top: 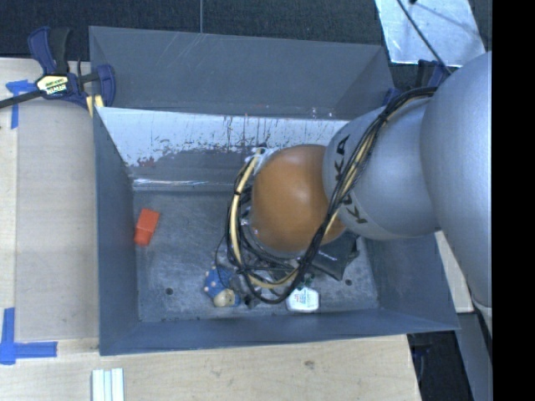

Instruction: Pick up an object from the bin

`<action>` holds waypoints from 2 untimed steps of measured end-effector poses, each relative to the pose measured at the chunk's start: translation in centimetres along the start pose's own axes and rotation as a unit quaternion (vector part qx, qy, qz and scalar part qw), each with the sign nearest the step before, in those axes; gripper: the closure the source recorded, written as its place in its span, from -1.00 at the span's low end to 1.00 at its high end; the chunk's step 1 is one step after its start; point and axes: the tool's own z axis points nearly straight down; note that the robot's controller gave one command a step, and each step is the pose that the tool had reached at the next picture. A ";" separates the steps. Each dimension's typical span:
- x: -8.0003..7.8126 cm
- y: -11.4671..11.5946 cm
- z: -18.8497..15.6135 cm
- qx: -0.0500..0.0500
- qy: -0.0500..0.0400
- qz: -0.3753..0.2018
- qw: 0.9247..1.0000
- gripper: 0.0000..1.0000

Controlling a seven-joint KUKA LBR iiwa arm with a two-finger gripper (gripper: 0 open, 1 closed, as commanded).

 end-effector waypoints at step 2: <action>-9.2 3.2 -20.2 0.000 -0.004 -0.091 0.996 1.00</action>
Offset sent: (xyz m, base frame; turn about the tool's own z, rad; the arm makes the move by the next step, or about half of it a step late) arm 0.0298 -0.0203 0.1661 -0.0702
